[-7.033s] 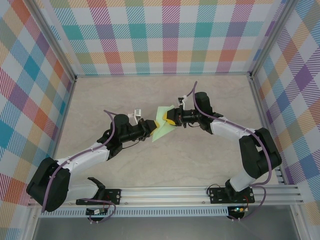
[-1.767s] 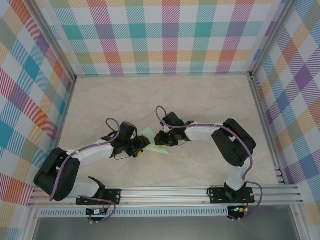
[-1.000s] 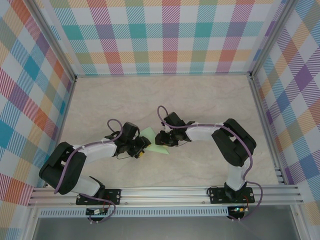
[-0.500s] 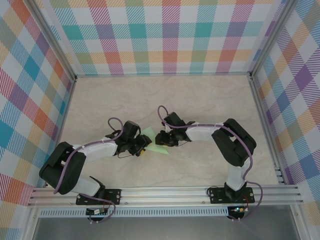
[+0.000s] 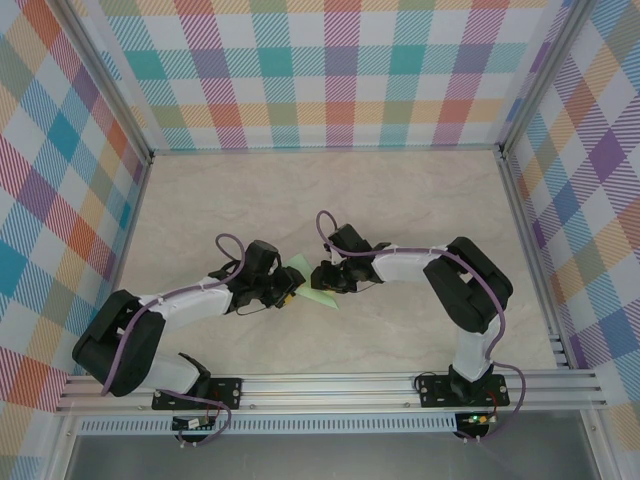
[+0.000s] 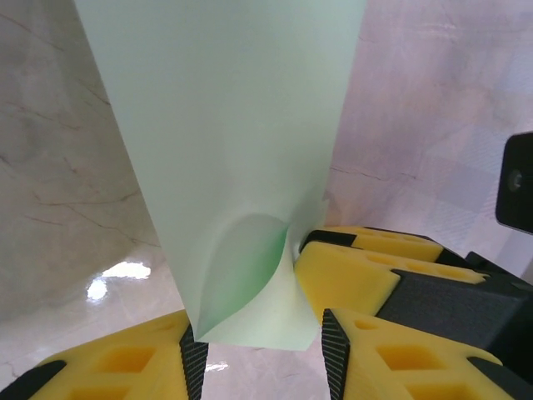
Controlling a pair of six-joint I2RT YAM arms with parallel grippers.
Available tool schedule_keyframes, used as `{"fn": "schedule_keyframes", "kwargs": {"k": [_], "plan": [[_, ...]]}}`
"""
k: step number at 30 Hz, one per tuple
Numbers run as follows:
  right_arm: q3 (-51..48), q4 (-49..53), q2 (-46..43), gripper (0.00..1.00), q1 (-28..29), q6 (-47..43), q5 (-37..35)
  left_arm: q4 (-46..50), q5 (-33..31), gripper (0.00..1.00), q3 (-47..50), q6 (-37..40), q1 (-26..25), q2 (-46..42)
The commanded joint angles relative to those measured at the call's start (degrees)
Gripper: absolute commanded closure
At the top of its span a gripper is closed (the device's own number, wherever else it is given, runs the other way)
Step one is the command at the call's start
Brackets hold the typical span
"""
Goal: Fold a paper plane with a square sheet of paper (pick it up from the middle)
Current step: Fold the wing for the fifth time at the center of the table.
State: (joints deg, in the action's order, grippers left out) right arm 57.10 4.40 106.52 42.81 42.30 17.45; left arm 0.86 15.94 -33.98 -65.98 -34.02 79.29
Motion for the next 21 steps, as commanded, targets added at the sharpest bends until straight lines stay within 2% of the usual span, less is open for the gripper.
{"fn": "schedule_keyframes", "kwargs": {"k": [1, 12, 17, 21], "plan": [[-1.65, 2.23, 1.42, 0.67, -0.87, 1.37, -1.58, -1.41, 0.66, 0.58, 0.84, 1.88, -1.24, -1.09], [-2.43, -0.32, 0.78, 0.68, -3.2, 3.53, 5.08, -2.75, 0.93, 0.74, 0.14, 3.8, -1.49, 1.19], [-2.78, -2.29, -1.84, 0.64, -4.9, 4.4, 8.7, -2.72, 0.93, 0.81, -0.21, 4.35, -1.57, 1.98], [-3.02, -2.92, -4.94, 0.57, -6.02, 4.54, 9.48, -2.37, 0.7, 0.86, -0.65, 4.67, -1.58, 2.53]]}}
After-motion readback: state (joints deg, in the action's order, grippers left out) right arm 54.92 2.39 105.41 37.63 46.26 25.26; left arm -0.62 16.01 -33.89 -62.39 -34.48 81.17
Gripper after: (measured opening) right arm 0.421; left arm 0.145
